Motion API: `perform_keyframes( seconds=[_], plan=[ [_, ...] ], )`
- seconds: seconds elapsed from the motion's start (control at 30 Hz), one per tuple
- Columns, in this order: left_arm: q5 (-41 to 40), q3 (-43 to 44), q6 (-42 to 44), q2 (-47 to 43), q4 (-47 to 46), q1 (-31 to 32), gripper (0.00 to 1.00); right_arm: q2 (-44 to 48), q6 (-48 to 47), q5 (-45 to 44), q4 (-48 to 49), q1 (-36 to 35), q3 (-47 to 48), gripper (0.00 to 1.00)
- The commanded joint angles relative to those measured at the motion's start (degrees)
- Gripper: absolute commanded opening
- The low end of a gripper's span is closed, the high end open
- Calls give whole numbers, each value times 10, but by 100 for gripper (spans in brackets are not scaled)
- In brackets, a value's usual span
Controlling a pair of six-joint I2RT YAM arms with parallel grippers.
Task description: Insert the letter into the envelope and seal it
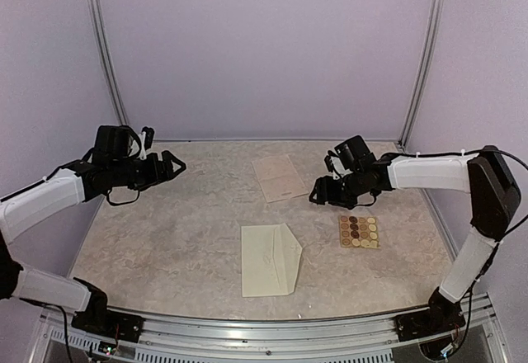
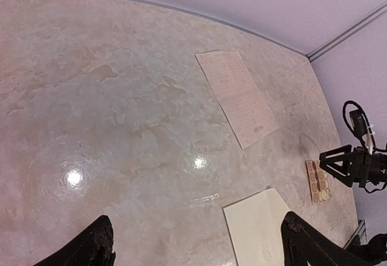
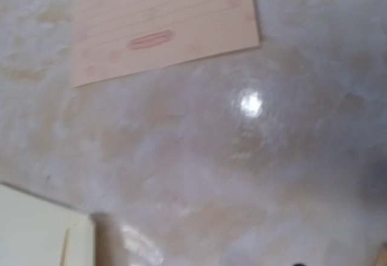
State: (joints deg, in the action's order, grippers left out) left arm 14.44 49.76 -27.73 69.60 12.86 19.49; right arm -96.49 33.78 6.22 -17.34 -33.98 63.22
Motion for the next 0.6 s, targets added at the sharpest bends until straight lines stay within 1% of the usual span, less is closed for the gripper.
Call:
perform_keyframes(
  seconds=[0.0, 0.13, 0.27, 0.37, 0.43, 0.57],
  plan=[
    [16, 20, 62, 10, 27, -33, 91, -48, -12, 55, 51, 24, 33, 63],
    [16, 29, 68, 29, 11, -34, 90, -101, -8, 69, 69, 40, 73, 59],
    [3, 32, 77, 53, -3, -36, 90, -158, -38, 59, 54, 41, 138, 57],
    [4, 26, 77, 62, -12, -43, 89, -185, -61, 71, 63, 42, 172, 57],
    [8, 22, 76, 67, -15, -46, 89, -208, -73, 93, 59, 41, 202, 57],
    [11, 21, 76, 73, -13, -47, 89, -256, -82, 120, 50, 40, 256, 58]
  ],
)
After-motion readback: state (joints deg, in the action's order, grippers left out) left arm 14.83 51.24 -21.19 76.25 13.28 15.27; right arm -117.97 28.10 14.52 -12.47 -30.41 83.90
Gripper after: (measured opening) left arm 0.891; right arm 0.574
